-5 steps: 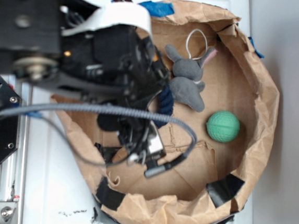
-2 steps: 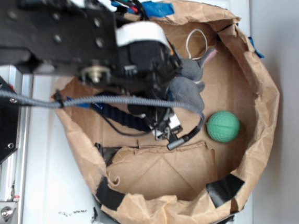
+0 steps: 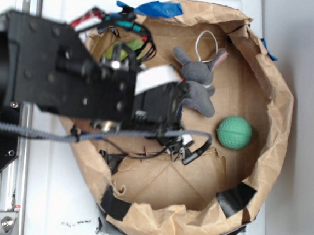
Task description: Grab the blue rope.
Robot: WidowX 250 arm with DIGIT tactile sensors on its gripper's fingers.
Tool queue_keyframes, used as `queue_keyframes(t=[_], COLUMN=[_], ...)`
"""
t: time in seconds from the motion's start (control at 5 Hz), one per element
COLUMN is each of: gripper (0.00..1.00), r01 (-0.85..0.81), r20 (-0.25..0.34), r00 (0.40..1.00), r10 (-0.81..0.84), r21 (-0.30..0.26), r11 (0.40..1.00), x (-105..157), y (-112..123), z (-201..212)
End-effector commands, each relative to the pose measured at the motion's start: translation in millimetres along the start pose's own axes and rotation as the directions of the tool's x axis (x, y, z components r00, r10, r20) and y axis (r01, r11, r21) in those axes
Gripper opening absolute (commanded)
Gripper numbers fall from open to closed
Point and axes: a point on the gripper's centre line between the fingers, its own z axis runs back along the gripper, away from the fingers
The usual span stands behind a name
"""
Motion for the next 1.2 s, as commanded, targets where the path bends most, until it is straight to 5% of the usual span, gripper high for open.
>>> queue_keyframes(t=[0.0,0.6,1.0], gripper=[1.00,1.00,1.00], r01=[-0.152,-0.152,-0.219], r20=[0.033,0.033,0.023], r00=[0.988,0.988,0.976], r10=[0.150,0.150,0.219], r21=[0.083,0.083,-0.003], r11=[0.985,0.985,0.976], x=[0.5,0.5,13.4], y=[-0.4,-0.4,-17.8], z=[5.3,5.3,21.8])
